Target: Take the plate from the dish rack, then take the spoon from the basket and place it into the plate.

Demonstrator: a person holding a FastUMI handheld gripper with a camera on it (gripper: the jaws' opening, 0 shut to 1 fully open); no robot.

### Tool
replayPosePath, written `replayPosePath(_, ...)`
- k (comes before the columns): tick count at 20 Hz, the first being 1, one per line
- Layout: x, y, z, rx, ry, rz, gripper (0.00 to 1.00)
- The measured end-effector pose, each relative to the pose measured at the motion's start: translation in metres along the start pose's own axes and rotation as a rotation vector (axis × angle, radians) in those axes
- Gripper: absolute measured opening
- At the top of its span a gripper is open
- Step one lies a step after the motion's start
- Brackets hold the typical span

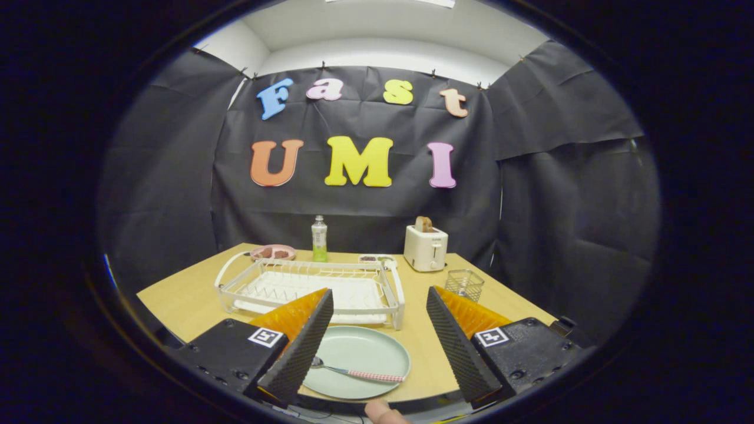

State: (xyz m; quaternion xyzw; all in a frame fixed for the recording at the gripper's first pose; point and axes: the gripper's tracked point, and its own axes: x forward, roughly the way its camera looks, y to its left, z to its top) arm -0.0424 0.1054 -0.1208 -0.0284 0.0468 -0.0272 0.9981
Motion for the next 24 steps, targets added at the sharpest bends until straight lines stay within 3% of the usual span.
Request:
replayPosePath(6,-0.018,-0.002,0.003,0.018,-0.007,0.022,1.00)
replayPosePath(24,-0.039,-0.023,0.018,0.002,-0.032,-0.014,1.00)
